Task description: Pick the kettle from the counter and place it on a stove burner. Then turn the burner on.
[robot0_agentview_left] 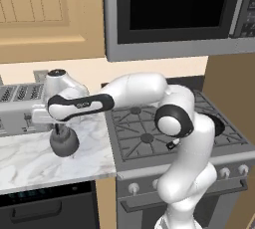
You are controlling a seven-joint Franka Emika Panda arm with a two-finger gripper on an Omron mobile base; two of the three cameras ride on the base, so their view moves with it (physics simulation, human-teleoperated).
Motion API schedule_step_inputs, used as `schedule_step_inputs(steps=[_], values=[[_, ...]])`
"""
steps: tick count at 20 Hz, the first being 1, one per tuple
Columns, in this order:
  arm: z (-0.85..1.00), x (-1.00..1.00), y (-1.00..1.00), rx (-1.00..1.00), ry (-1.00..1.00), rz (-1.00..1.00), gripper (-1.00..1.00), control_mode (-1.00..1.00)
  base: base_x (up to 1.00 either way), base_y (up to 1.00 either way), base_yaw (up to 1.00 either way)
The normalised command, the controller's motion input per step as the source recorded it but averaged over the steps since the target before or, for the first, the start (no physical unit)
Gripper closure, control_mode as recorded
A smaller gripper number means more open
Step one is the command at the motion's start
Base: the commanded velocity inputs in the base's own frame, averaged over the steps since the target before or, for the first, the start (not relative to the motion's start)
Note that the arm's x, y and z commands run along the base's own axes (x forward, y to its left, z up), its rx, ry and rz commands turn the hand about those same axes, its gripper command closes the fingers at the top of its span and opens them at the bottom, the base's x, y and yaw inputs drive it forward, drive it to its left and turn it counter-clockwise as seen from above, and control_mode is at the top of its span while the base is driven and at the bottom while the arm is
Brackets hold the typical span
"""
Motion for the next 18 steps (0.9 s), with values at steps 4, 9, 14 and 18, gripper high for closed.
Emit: schedule_step_inputs(steps=[4,9,14,18], values=[[0.09,-0.23,0.0,0.0,-0.23,0.0,1.0,-1.0,0.0,0.0,0.0],[0.04,-0.1,0.0,0.0,-0.03,0.0,1.0,-1.0,0.0,0.0,0.0],[0.46,-0.41,-0.3,0.0,-0.11,0.0,1.0,-1.0,0.0,0.0,0.0],[0.54,-0.54,-0.53,0.0,-0.15,0.0,1.0,-1.0,0.0,0.0,0.0]])
